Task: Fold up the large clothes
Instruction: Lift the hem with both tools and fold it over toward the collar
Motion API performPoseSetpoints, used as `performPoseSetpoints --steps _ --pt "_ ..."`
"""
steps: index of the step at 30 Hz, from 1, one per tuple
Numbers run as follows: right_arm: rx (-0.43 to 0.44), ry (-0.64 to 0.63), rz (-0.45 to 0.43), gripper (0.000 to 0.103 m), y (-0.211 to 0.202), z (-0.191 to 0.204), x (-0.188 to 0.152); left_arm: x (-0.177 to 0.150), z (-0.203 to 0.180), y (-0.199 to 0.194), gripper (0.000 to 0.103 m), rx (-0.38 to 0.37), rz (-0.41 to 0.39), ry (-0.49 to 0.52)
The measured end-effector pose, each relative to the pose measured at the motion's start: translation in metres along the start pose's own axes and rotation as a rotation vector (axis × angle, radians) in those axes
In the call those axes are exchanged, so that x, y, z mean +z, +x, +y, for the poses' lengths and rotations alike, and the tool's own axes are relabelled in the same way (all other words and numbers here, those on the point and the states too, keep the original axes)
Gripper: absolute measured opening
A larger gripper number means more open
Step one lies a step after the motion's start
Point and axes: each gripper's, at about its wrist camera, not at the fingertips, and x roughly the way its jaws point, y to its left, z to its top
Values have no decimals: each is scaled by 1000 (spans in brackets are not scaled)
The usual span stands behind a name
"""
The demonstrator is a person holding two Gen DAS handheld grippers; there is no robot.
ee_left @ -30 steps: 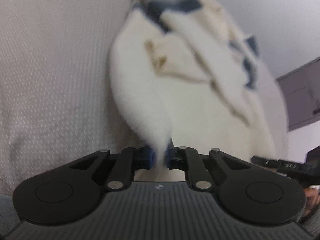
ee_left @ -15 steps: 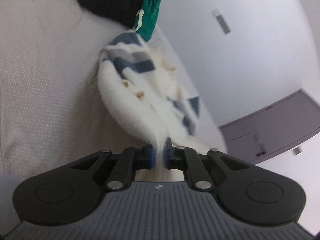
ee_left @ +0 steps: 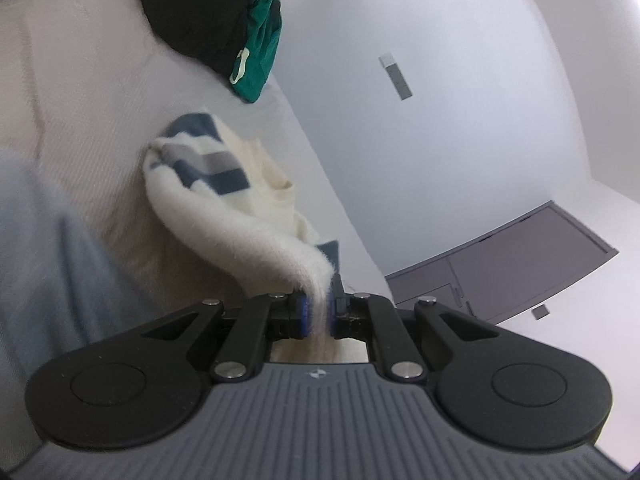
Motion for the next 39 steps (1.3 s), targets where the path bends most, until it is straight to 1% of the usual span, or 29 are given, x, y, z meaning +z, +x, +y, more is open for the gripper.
performPoseSetpoints --steps 2,4,6,9,12,14,18,21,23,28,30,33,36,39 --pt "13 3 -14 16 -12 5 -9 -7 -1 -4 10 -2 -9 -13" --pt "13 10 -18 16 -15 5 -11 -10 0 -4 10 3 -10 -11" --pt "1 10 -14 16 -10 3 -11 -5 2 6 10 15 -8 -3" --pt "-4 38 -20 16 0 -5 -6 5 7 23 10 8 -4 -9" --pt "-7 59 -39 16 11 -13 7 19 6 46 10 15 -6 9" --pt "-7 71 -55 16 20 -17 22 33 4 64 10 25 -12 23" --pt "-4 69 -114 17 42 -16 56 78 -2 111 10 44 -40 54" --pt "-8 93 -160 17 70 -20 86 114 -5 154 10 66 -56 71" --pt "-29 105 -191 17 95 -27 108 133 -4 184 10 102 -73 85" --pt "-97 173 -225 17 167 -63 151 170 16 269 11 194 -94 118" --pt "-133 201 -230 17 196 -78 163 181 29 302 11 221 -88 122" --pt "-162 240 -235 17 231 -103 171 193 52 341 11 247 -90 136" --pt "-181 233 -240 17 259 -123 175 202 75 375 11 260 -75 166" --pt "-184 204 -243 17 278 -137 179 206 93 397 11 252 -82 210"
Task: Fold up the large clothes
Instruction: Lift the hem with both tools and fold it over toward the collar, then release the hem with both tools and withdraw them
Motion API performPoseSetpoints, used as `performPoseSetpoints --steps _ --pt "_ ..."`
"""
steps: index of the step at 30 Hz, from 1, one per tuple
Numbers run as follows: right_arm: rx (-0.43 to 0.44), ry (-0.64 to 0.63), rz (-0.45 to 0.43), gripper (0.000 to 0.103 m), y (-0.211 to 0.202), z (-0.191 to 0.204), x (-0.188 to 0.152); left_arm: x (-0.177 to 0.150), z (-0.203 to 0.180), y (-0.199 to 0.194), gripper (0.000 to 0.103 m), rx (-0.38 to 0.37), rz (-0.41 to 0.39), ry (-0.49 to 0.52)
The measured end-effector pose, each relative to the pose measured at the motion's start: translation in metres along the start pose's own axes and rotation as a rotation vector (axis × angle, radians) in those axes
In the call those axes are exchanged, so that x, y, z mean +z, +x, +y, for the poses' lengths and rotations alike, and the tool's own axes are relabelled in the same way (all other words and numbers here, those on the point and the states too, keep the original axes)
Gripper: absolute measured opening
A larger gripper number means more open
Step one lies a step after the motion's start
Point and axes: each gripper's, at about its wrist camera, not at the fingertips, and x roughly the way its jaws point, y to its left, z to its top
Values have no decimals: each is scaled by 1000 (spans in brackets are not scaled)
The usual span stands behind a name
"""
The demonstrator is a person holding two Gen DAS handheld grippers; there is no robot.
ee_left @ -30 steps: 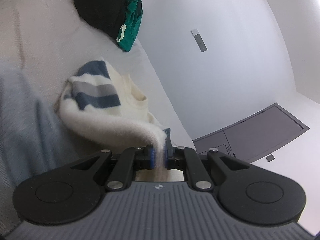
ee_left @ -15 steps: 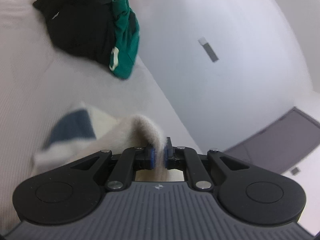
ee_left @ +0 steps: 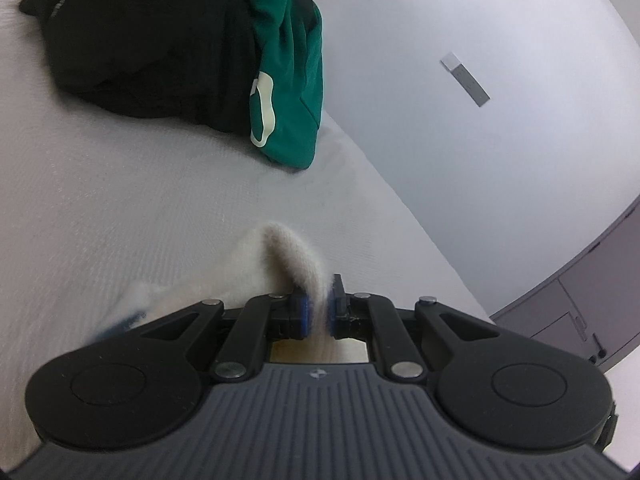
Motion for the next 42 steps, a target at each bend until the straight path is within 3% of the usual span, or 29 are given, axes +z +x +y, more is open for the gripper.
performPoseSetpoints --steps 3,11,19,21,22,23,25,27,29,32,35,39,40,42 --pt "2 -5 4 17 16 -10 5 1 9 22 11 5 3 36" --pt "1 -48 57 17 47 -24 12 4 40 56 11 10 54 -12" --pt "11 -62 57 18 42 -27 12 5 35 50 13 3 66 19" --pt "11 -92 53 20 39 -22 10 2 30 44 17 1 70 44" --pt "10 -107 49 21 36 -20 9 2 26 42 25 4 73 61" --pt "9 -117 47 23 35 -17 8 1 23 39 41 1 70 75" --pt "23 -142 49 37 30 -11 6 2 17 31 61 -20 48 97" --pt "54 -166 40 69 24 -5 4 3 12 23 64 -37 27 106" --pt "92 -200 23 82 13 4 0 5 4 13 66 -64 19 122" --pt "131 -276 49 83 4 19 -9 -1 -13 0 69 -93 4 200" --pt "135 -369 81 82 2 33 -21 -15 -30 -1 69 -54 19 306" --pt "49 -447 110 79 10 37 -33 -31 -29 10 69 23 60 375" --pt "15 -462 107 76 12 35 -34 -34 -27 15 69 57 68 391" --pt "-71 -495 99 55 17 33 -33 -37 -21 23 69 118 90 394"
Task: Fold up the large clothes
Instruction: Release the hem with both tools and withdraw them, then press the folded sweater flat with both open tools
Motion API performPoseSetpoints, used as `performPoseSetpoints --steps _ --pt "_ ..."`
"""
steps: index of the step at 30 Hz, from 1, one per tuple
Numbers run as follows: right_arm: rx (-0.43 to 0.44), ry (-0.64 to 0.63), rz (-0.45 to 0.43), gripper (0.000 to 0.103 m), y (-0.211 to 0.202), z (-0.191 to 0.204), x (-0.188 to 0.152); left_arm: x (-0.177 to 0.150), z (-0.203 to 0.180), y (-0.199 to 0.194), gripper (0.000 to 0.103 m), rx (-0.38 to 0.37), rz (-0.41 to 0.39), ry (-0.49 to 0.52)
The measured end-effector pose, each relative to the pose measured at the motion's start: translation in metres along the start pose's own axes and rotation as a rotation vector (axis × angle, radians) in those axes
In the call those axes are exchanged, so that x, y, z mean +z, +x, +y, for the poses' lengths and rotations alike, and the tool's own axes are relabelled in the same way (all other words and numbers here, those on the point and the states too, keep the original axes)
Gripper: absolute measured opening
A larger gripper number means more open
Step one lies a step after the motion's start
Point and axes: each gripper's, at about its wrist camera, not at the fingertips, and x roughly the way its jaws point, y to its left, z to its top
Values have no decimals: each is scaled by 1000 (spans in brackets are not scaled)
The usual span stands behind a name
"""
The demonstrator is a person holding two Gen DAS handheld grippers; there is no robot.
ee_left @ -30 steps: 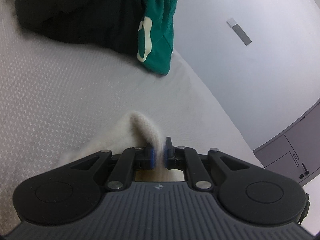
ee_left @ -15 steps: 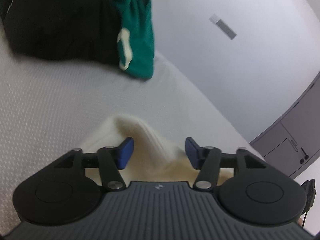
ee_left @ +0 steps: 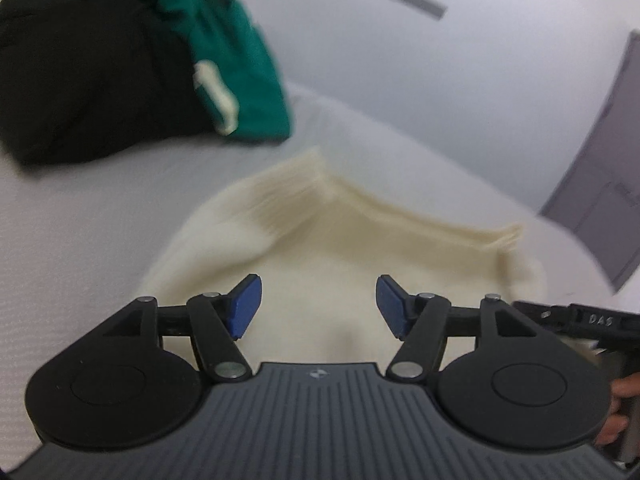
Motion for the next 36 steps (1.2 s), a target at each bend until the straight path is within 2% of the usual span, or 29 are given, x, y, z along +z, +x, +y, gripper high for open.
performPoseSetpoints --steps 1,3,6,11,14,22,29,33,36 --pt "-47 -16 2 49 1 -2 0 -3 3 3 69 11 16 -11" --pt "-129 -38 -10 31 4 -9 -1 -6 7 8 69 19 25 -25" --pt "-213 -38 -47 20 4 -19 2 -5 6 11 69 41 18 -2" --pt "-288 -37 -107 20 3 -31 7 -7 6 17 68 112 -5 22" --pt "-300 -29 -97 20 14 -40 8 -4 11 21 68 132 -11 13" --pt "-305 -46 -96 20 26 -42 7 -1 26 36 67 107 31 -33" --pt "-289 -86 -129 23 -1 -22 -1 2 15 8 68 100 -4 -18" --pt "-240 -117 -135 25 -23 -2 -11 -2 1 -18 68 49 -32 -9" --pt "-211 -145 -139 25 -42 14 -20 -8 -10 -38 68 56 -53 25"
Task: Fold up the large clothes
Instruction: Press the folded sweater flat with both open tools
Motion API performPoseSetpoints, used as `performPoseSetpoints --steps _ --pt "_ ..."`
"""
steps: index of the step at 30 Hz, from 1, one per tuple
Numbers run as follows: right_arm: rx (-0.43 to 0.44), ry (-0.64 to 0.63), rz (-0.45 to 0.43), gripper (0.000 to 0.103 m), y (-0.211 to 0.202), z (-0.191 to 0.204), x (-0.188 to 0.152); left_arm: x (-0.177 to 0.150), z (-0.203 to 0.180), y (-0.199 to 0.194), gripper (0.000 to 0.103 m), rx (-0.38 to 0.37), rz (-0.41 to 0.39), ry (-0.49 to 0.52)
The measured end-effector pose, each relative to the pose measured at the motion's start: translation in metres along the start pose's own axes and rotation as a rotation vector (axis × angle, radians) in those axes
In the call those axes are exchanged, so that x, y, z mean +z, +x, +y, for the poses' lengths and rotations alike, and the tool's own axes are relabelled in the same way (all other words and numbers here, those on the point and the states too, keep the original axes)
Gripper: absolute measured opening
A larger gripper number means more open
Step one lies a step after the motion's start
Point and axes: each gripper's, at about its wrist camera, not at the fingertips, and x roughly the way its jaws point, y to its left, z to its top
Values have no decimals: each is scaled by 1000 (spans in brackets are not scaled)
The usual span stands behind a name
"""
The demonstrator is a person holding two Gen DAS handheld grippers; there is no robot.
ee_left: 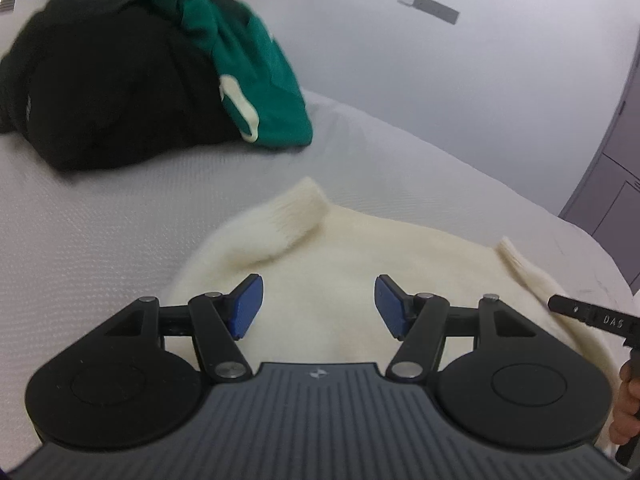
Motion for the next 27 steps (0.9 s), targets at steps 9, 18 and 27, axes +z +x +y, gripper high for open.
performPoseSetpoints --steps 9,18,27 --pt "96 -17 -58 25 -72 25 -11 -26 -39 -78 68 -36 -23 77" --pt "155 -26 -102 25 -125 36 -31 -59 -76 -127 68 -62 -45 141" --pt "186 5 -100 25 -152 38 -55 -87 -90 -151 68 -73 -38 158"
